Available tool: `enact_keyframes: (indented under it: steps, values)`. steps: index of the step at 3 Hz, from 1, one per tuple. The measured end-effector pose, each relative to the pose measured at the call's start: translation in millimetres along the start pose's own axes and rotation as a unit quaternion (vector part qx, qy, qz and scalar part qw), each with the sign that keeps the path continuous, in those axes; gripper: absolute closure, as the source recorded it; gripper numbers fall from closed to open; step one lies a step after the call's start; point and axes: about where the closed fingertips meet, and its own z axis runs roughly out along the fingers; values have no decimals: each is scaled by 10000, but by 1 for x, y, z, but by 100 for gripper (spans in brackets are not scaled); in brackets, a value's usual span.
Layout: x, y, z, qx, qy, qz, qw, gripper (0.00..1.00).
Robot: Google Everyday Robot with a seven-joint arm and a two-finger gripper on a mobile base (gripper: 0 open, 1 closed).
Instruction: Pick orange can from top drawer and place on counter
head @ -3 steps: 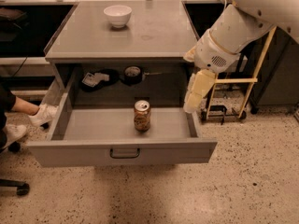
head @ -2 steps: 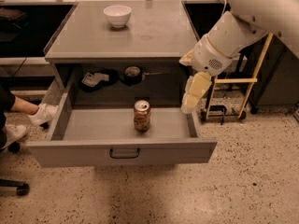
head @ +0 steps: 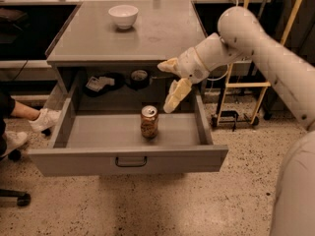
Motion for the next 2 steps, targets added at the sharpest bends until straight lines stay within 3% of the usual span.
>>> enact_keyframes:
  steps: [1, 2]
  values:
    - [2, -15, 33, -15, -696, -130, 9975, 0]
    - [3, -16, 39, -43, -745, -136, 9971, 0]
